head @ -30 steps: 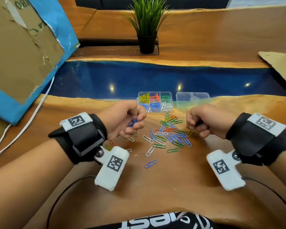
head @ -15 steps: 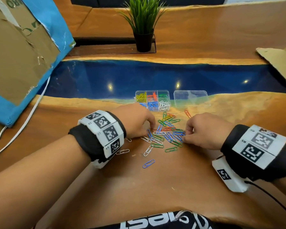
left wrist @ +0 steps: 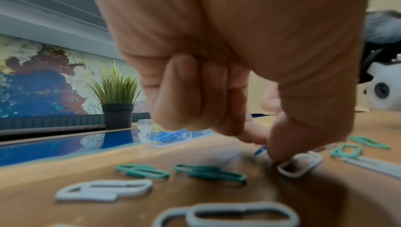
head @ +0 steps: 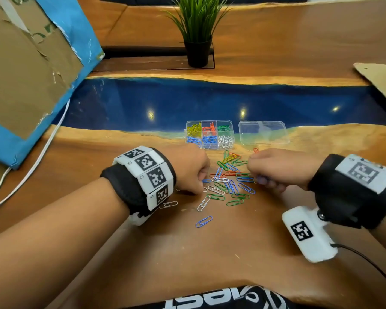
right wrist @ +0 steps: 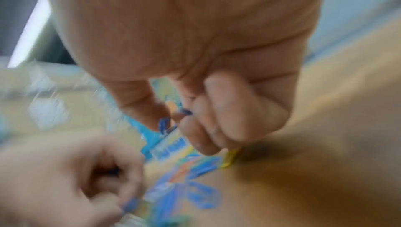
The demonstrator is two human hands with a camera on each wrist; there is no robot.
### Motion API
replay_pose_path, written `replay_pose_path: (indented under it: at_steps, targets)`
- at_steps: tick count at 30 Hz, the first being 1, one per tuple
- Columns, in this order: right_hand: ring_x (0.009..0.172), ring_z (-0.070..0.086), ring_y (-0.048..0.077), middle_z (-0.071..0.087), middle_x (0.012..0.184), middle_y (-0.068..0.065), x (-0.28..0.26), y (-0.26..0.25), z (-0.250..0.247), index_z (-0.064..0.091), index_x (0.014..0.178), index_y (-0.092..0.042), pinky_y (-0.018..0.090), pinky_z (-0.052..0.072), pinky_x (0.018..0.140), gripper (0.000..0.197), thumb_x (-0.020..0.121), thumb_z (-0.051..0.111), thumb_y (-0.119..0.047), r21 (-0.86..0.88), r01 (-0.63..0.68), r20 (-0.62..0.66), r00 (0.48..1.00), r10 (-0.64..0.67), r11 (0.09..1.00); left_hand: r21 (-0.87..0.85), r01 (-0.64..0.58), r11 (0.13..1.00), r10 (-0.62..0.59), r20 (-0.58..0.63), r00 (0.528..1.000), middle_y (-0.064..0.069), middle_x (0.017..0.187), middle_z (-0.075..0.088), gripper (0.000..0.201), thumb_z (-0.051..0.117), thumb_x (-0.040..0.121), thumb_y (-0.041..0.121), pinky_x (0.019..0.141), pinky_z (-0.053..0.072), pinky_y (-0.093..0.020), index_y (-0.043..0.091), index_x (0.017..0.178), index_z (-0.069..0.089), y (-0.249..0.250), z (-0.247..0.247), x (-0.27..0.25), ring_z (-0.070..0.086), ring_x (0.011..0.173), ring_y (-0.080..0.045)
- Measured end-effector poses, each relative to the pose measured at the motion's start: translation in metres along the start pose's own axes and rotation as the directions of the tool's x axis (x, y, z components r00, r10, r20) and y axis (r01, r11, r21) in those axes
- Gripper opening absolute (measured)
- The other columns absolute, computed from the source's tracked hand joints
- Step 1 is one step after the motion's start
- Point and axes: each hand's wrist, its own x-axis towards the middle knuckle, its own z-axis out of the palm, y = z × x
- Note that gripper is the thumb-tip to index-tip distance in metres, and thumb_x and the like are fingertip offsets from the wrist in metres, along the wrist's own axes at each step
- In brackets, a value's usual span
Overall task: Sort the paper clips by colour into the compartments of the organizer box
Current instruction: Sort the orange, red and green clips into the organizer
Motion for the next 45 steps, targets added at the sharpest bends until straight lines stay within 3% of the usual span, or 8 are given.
replay_pose_path:
  at_steps: [4, 9, 15, 23, 32, 36, 39, 45]
  targets:
    - [0.041, 0.031, 0.013, 0.040, 0.053, 0.004, 0.004, -0.011, -0.010, 0.034, 0.068, -0.016, 0.014, 0.023, 0.031, 0.016, 0.076, 0.029, -0.003, 0.604, -0.030, 0.158, 0.984, -0.083, 0.796, -0.158, 0.033, 0.987, -0.038, -0.029, 0.999, 0.005, 0.053, 0.040, 0.026, 0.060, 0.073, 0.020, 0.051, 0.029, -0.025, 0.019, 0.058, 0.038, -0.004, -0.001, -0.002, 0.036, 0.052, -0.013]
    - [0.039, 0.031, 0.010, 0.039, 0.053, 0.002, 0.023, -0.036, -0.013, 0.039, 0.069, -0.017, 0.011, 0.021, 0.031, 0.022, 0.079, 0.029, -0.001, 0.667, 0.014, 0.088, 0.991, -0.097, 0.745, -0.500, 0.132, 0.856, -0.203, -0.090, 0.975, 0.003, 0.051, 0.031, 0.033, 0.051, 0.080, 0.007, 0.044, 0.027, -0.021, 0.017, 0.056, 0.030, -0.014, -0.012, 0.000, 0.031, 0.041, -0.009]
    - [0.060, 0.051, 0.016, 0.053, 0.079, 0.008, 0.043, -0.066, -0.014, 0.055, 0.094, -0.007, 0.021, 0.051, 0.050, 0.011, 0.089, 0.049, -0.015, 0.665, 0.035, -0.055, 0.998, 0.003, 0.746, -0.826, 0.172, 0.537, -0.490, -0.139, 0.861, -0.002, 0.054, 0.038, 0.021, 0.046, 0.076, 0.009, 0.050, 0.034, -0.024, 0.019, 0.058, 0.041, -0.027, -0.026, 0.018, 0.038, 0.052, -0.022]
    - [0.085, 0.060, 0.027, 0.051, 0.113, 0.013, 0.044, -0.084, -0.017, 0.047, 0.111, -0.009, 0.035, 0.058, 0.074, 0.022, 0.091, 0.051, -0.020, 0.659, 0.068, -0.130, 0.991, 0.025, 0.749, -0.608, 0.293, 0.738, -0.444, -0.111, 0.889, -0.010, 0.077, 0.060, 0.030, 0.047, 0.086, 0.026, 0.072, 0.051, -0.033, 0.005, 0.090, 0.068, -0.025, -0.038, 0.026, 0.055, 0.052, -0.021]
    - [0.084, 0.057, 0.022, 0.052, 0.111, 0.014, 0.042, -0.090, -0.013, 0.048, 0.125, -0.005, 0.034, 0.055, 0.083, 0.038, 0.092, 0.051, -0.022, 0.608, 0.048, -0.120, 0.992, 0.033, 0.792, -0.408, 0.332, 0.851, -0.429, -0.175, 0.886, -0.007, 0.074, 0.054, 0.034, 0.050, 0.088, 0.030, 0.050, 0.032, -0.025, 0.005, 0.089, 0.072, -0.017, -0.041, 0.031, 0.046, 0.066, -0.018]
    - [0.092, 0.059, 0.027, 0.055, 0.114, 0.022, 0.040, -0.092, -0.013, 0.048, 0.129, -0.008, 0.032, 0.055, 0.085, 0.041, 0.092, 0.051, -0.025, 0.569, 0.039, -0.120, 0.992, 0.036, 0.822, -0.385, 0.313, 0.868, -0.415, -0.217, 0.884, -0.003, 0.061, 0.049, 0.033, 0.050, 0.088, 0.030, 0.048, 0.032, -0.025, 0.008, 0.068, 0.063, -0.022, -0.040, 0.030, 0.046, 0.063, -0.019]
    - [0.093, 0.060, 0.031, 0.057, 0.114, 0.029, 0.038, -0.092, -0.015, 0.049, 0.128, -0.009, 0.034, 0.055, 0.088, 0.040, 0.092, 0.051, -0.026, 0.543, 0.058, -0.138, 0.990, 0.021, 0.838, -0.408, 0.261, 0.875, -0.380, -0.243, 0.892, 0.005, 0.068, 0.057, 0.026, 0.048, 0.090, 0.026, 0.054, 0.038, -0.022, 0.014, 0.087, 0.071, -0.024, -0.042, 0.027, 0.052, 0.063, -0.013]
    - [0.074, 0.057, 0.022, 0.059, 0.100, 0.013, 0.049, -0.085, -0.023, 0.057, 0.123, -0.001, 0.028, 0.050, 0.061, 0.036, 0.091, 0.049, -0.015, 0.257, 0.161, -0.304, 0.949, -0.079, 0.953, -0.360, 0.249, 0.899, -0.363, -0.295, 0.884, 0.002, 0.107, 0.064, 0.031, 0.046, 0.088, 0.010, 0.084, 0.047, -0.028, 0.023, 0.105, 0.068, -0.030, -0.040, 0.021, 0.059, 0.100, -0.018]
